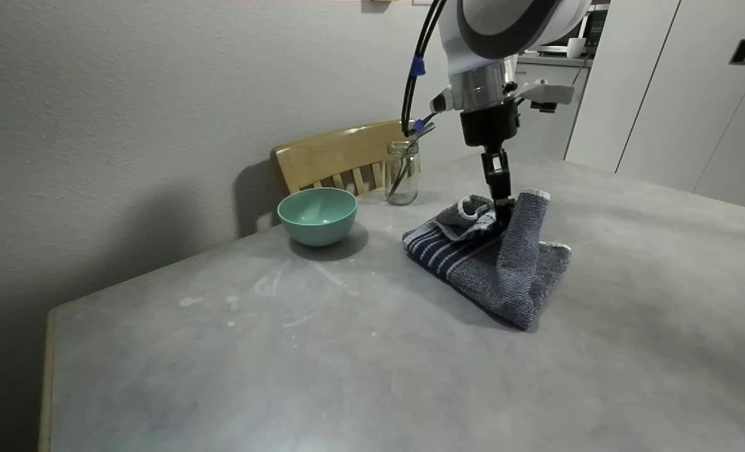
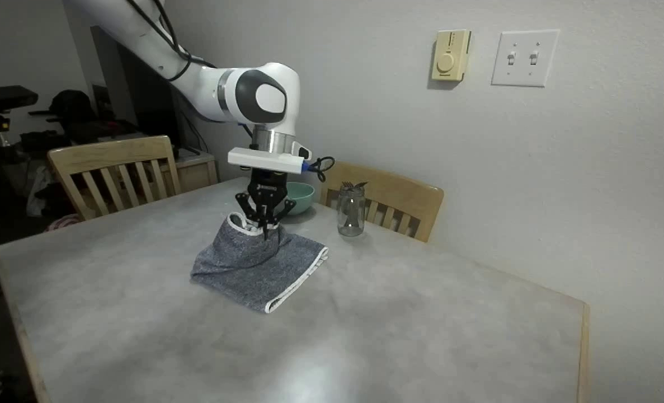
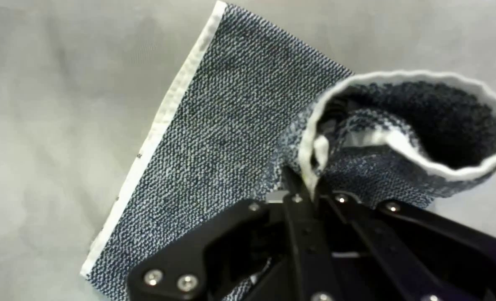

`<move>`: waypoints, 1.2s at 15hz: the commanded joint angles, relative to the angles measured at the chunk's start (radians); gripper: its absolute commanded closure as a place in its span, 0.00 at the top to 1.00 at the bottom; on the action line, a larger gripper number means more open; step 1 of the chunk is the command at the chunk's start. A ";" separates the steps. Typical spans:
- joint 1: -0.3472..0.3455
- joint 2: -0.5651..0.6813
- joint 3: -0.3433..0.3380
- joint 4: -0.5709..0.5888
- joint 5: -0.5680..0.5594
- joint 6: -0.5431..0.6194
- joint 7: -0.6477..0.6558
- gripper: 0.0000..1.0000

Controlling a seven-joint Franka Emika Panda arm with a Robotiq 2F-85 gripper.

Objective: Unfold the towel once, fold the towel once, flip it over, unfold the towel once

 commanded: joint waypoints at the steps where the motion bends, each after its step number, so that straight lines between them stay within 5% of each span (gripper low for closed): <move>1: -0.031 0.020 0.017 -0.020 0.002 0.061 -0.073 0.02; 8: -0.054 0.034 0.008 -0.056 0.016 0.111 -0.078 0.02; 9: -0.059 0.028 0.004 -0.069 0.017 0.118 -0.073 0.25; 18: -0.012 -0.065 -0.050 -0.106 -0.084 0.086 0.070 0.87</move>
